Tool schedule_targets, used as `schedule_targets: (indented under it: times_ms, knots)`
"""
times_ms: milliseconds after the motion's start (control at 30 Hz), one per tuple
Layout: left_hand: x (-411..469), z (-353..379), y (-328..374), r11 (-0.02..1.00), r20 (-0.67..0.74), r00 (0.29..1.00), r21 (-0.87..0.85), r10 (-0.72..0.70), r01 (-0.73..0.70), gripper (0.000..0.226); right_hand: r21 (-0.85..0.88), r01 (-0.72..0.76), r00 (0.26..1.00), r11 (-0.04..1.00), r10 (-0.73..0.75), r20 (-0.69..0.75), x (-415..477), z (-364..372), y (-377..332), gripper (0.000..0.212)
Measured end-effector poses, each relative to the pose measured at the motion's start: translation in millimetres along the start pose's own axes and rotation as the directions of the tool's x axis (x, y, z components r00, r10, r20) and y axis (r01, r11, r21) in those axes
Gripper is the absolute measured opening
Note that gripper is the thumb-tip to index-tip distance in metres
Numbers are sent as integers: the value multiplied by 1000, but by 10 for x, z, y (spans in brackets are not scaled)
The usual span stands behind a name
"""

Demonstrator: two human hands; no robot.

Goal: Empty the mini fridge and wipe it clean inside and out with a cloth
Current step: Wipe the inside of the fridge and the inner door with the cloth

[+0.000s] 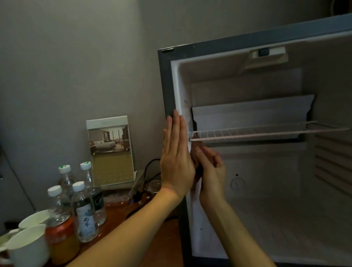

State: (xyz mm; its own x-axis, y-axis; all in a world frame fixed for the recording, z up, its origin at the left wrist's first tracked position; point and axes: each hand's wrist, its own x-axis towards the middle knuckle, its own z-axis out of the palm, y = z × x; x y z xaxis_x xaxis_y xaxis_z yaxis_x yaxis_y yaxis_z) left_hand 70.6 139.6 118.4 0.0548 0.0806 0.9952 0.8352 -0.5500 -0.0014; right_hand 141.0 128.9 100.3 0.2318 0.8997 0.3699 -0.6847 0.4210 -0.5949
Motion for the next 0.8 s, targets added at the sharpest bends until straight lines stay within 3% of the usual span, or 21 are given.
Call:
schedule_targets:
  times_ms: [133,267,467,533,633,800]
  knots:
    - [-4,-3,7,999,13,1000,-31,9,-8,72,-47,44,998,998,-43,37,-119,-57,-50,18]
    - [5,-11,19,999,20,1000,-35,-12,12,52,29,-44,999,999,44,0,120,-4,21,17]
    - [-11,10,-23,999,11,1000,-39,15,-15,65,30,-75,991,997,78,-104,731,104,213,7]
    - [-18,7,-20,999,20,1000,-47,21,-20,60,27,-55,990,998,58,-125,833,90,288,9]
    - [-14,-4,-2,998,28,1000,-68,13,-11,51,-19,-29,995,999,27,-101,747,29,396,16]
    - [-63,3,14,998,11,1000,-56,-21,22,53,-86,46,997,995,-51,-49,275,-59,269,11]
